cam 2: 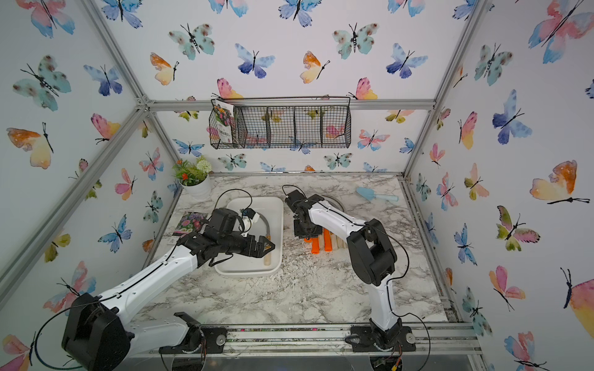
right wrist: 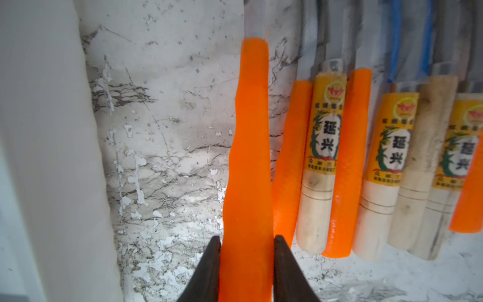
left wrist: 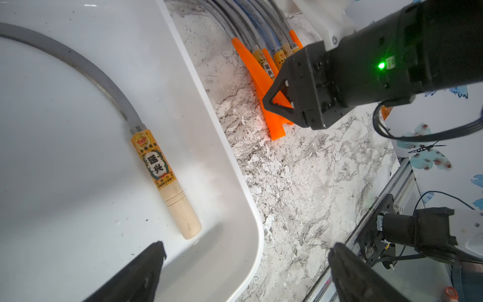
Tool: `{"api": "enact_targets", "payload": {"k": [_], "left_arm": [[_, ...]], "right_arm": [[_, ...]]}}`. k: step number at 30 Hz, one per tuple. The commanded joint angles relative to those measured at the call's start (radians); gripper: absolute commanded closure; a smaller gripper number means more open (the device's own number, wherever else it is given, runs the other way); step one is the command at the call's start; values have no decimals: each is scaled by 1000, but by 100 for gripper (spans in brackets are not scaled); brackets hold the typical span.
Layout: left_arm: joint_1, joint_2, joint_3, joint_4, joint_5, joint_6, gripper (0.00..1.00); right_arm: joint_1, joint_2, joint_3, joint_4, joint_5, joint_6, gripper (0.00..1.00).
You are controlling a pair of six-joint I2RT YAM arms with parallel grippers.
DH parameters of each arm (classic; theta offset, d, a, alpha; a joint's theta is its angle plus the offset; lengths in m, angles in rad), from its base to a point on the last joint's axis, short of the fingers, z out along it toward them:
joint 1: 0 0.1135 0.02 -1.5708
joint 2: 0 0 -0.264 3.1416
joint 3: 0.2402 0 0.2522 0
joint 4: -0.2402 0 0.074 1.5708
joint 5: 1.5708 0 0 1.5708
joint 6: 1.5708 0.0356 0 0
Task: Put small sickles into storage boxes
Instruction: Adjust the sickle at the center of the board.
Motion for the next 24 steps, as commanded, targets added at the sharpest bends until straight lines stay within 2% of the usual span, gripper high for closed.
{"api": "enact_targets", "payload": {"k": [1,11,15,20,24], "left_arm": [[-8,-9,20,0,1,3,2],[-8,-14,20,-8,-4,0,2],[-9,-17,18,-15,-7,1,2],[-7,-17,15,-17,-8,2,2],[-8,-14,14,-16,-8,2,2]], "right_arm": [[-8,-14,-23,-3,-17,3,80],[-8,90,-48,73,-89,-3,78],[-8,129,-41,83,-102,-15,74],[-8,152,-45,86,-113,-18,65],[-8,144,-63,92,-122,-21,52]]}}
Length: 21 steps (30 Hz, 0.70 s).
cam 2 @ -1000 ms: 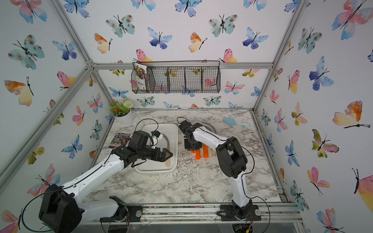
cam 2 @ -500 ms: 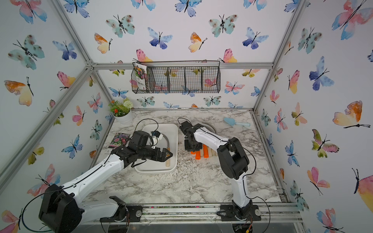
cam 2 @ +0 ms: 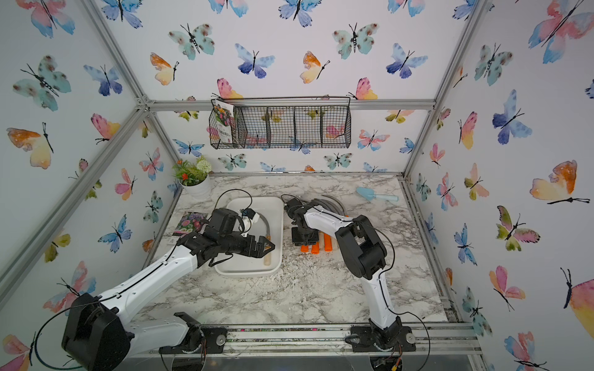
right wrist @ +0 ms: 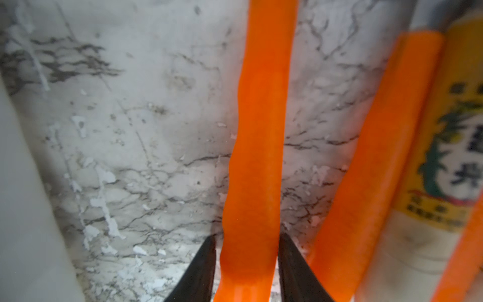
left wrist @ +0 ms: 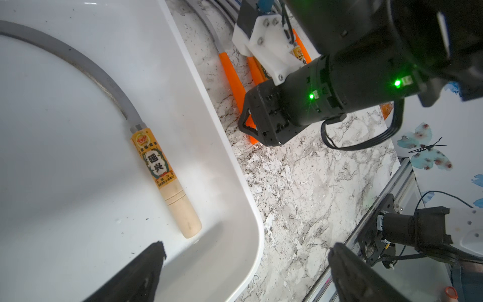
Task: Put small sickles into storage boxes
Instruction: Adjust the sickle at the center of the board, then pick up the sickle at the center of the board.
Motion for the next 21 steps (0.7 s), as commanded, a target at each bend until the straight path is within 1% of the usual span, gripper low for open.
{"api": "enact_targets", "payload": {"k": [1,3,7,10,14,17,21], "left_arm": [[-8,-12,13,-11,-8,2,2],[-8,-11,10,-7,-6,0,2],[-8,-5,13,-5,-4,0,2],[-7,-1,13,-4,-4,1,2],[-8,-1,13,-4,-3,-1,2],[-7,-4,8,-4,-3,-1,2],[-8,-7,4,-4,-1,-3,2]], "right_arm": [[-9,20,-28,-2,-24,-9,49],[-9,15,-39,3,-30,-12,46],[-9,20,-60,9,-44,-15,45],[-10,23,-77,23,-58,-13,50],[-13,29,-96,35,-87,-13,59],[-13,27,-121,53,-100,-15,61],[-15,39,-140,69,-119,-19,67]]}}
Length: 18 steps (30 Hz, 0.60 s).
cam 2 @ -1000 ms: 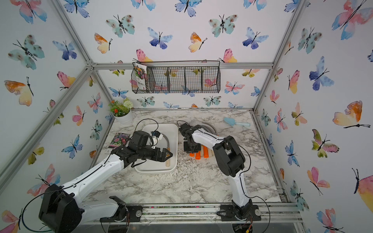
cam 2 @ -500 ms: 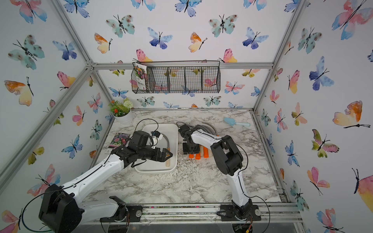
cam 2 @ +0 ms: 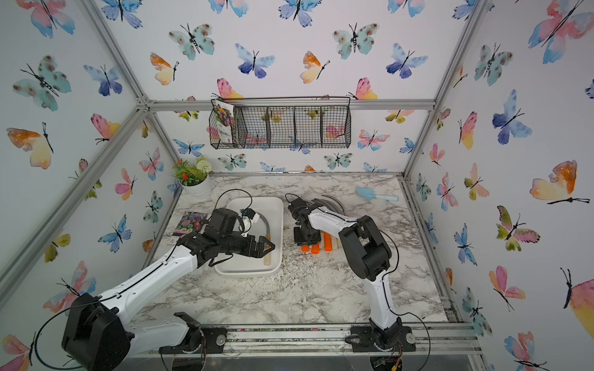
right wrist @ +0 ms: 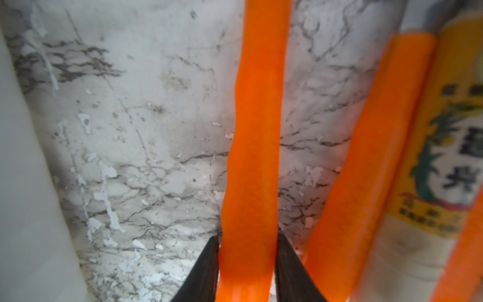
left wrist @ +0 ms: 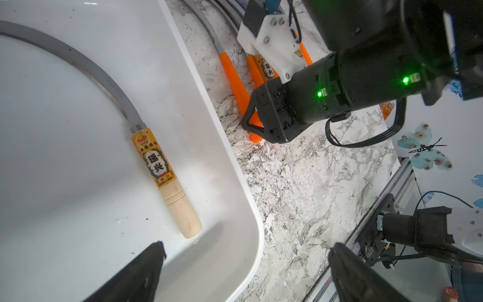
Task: Put small sickles into storage boxes
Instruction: Pick up the sickle at the center of the board.
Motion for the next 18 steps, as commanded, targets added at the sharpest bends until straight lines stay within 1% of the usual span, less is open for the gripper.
{"api": "enact_targets", "payload": {"k": [1,4,7,12,15,18], "left_arm": [[-7,-7,2,-5,-1,-2,2],[-7,-6,4,-7,0,-1,2],[-6,-4,7,-8,0,1,2],[-7,-9,9,-12,-1,-1,2],[-6,-12,8,-12,-3,-4,2],[-7,-14,8,-12,-3,-7,2]], "right_arm": [[2,79,-69,3,-68,-2,69],[3,90,-71,8,-67,-6,76],[3,88,-72,5,-61,-11,84],[2,61,-55,-19,-42,-18,96],[2,36,-32,-48,-21,-21,99],[2,9,-6,-83,1,-26,99]]}}
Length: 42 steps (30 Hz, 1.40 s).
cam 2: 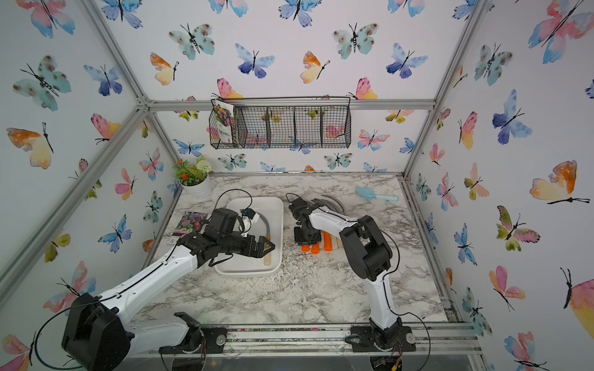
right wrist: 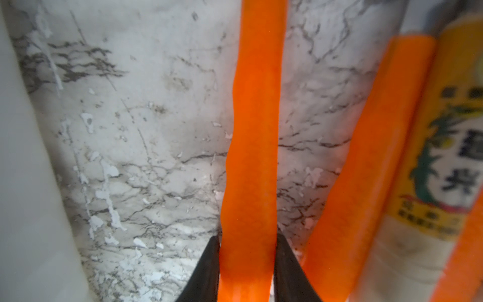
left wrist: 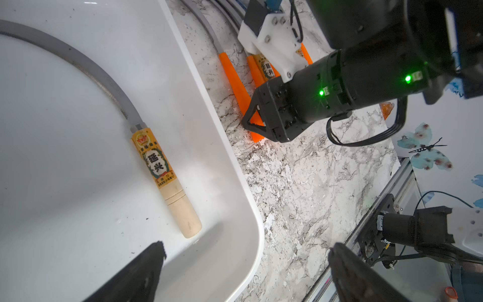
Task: Put small sickles into storage boxes
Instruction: Pick up the sickle at the center of the board.
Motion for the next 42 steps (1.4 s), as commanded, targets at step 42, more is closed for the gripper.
{"api": "enact_targets", "payload": {"k": [42], "left_arm": [[-7,-51,78,-67,-23,-14,2]], "right_arm": [[-35,-131,148,-248,60,5,99]]}}
